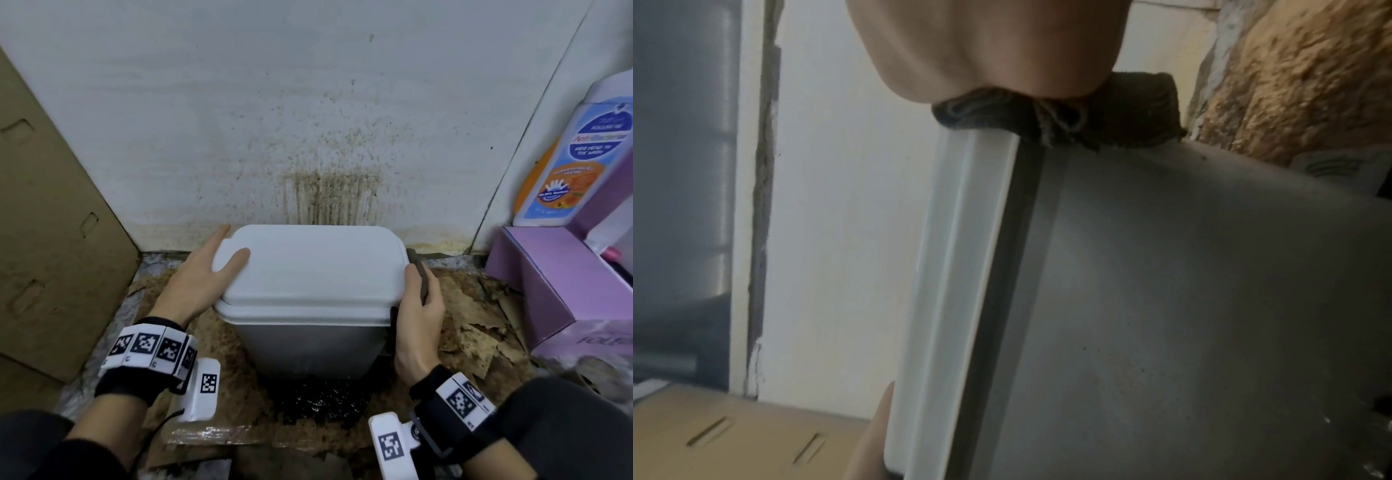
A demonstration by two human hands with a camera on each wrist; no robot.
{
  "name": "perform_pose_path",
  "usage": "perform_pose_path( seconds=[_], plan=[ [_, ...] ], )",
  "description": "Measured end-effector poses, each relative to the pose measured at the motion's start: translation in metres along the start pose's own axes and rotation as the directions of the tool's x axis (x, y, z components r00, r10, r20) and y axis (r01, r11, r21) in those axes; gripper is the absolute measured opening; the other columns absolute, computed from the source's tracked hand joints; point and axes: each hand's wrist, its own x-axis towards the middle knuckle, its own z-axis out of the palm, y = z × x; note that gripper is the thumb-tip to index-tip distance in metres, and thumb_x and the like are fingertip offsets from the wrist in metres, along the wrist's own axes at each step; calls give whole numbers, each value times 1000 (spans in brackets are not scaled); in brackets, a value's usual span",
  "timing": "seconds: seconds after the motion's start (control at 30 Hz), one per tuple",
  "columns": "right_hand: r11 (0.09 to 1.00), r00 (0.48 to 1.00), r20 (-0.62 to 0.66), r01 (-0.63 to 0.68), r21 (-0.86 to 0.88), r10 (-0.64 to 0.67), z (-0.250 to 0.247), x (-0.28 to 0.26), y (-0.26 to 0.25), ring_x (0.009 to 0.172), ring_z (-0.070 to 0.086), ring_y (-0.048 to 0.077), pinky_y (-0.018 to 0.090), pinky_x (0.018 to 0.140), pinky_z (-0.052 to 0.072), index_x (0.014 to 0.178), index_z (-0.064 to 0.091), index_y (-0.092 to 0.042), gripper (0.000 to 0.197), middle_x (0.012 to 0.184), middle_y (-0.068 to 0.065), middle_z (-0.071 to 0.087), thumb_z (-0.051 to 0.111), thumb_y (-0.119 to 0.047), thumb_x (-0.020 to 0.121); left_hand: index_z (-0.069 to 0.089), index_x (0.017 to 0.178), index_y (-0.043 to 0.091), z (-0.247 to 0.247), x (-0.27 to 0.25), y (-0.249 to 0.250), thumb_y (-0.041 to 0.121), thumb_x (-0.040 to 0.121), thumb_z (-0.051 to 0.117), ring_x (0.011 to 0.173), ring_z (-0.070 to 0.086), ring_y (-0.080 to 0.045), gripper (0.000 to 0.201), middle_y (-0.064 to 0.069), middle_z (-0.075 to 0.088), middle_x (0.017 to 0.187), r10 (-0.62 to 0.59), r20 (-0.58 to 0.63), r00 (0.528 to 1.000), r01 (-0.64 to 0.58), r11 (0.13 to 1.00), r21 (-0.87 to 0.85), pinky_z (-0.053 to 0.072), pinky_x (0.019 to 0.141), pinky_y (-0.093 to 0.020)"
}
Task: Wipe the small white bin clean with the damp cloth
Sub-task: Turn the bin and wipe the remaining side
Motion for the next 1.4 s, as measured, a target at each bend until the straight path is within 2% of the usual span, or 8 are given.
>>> perform_pose_path(
  seconds=[0.23,0.37,0.53,0.8,0.97,1.1,1.23,1.4],
  plan=[
    [984,983,52,-176,30,174,-2,23,7,122,66,33,48,106,51,125,72,-22,57,127,6,74,56,-61,87,14,154,55,3,-3,-1,90,80,33,141,41,-34,84,-6,35,160,-92,-59,994,99,988,116,39,110,-57],
    [992,991,57,-123,7,122,0,20,8,131,61,29,58,115,44,130,70,-25,57,135,2,69,57,-61,86,23,152,54,7,-10,9,75,92,34,139,38,-37,64,-12,34,152,-63,-148,987,97,968,233,36,110,-57],
    [996,996,36,-88,23,87,6,12,-4,138,55,26,55,117,42,139,63,-24,67,146,2,61,55,-60,84,40,152,33,19,-19,30,49,101,46,141,32,-32,54,-9,39,152,196,-278,940,-99,939,328,25,115,-53],
    [995,987,150,-75,63,65,28,-7,-19,115,70,12,31,81,57,142,60,-34,38,132,-8,69,49,-36,106,40,153,35,45,-39,88,56,101,44,147,27,-10,56,10,36,159,489,-28,872,-463,843,274,21,122,-36],
    [996,981,193,-25,83,8,50,-29,-19,118,69,14,47,100,57,140,58,-45,38,133,-11,69,52,-42,102,39,153,35,57,-43,104,62,100,35,147,24,-11,60,7,34,159,461,23,887,-449,851,273,20,121,-36],
    [996,968,249,15,93,-38,65,-42,-22,120,64,1,32,99,57,147,53,-40,38,141,-15,62,47,-32,110,40,151,36,51,-42,110,64,97,31,140,28,-16,61,3,37,149,388,-48,920,-358,886,295,22,117,-39],
    [996,958,285,15,90,-40,79,-50,-22,131,59,5,42,111,51,149,51,-39,40,145,-16,59,47,-33,110,38,148,34,45,-37,110,60,100,35,135,28,-21,55,0,33,142,334,-94,938,-288,901,324,22,115,-41],
    [996,953,295,45,78,-66,90,-53,-23,126,56,-10,30,108,48,151,50,-36,41,138,-27,59,45,-32,111,34,149,31,43,-33,102,62,99,37,136,28,-23,59,-3,32,144,328,-122,937,-266,895,358,21,114,-41]
  ],
)
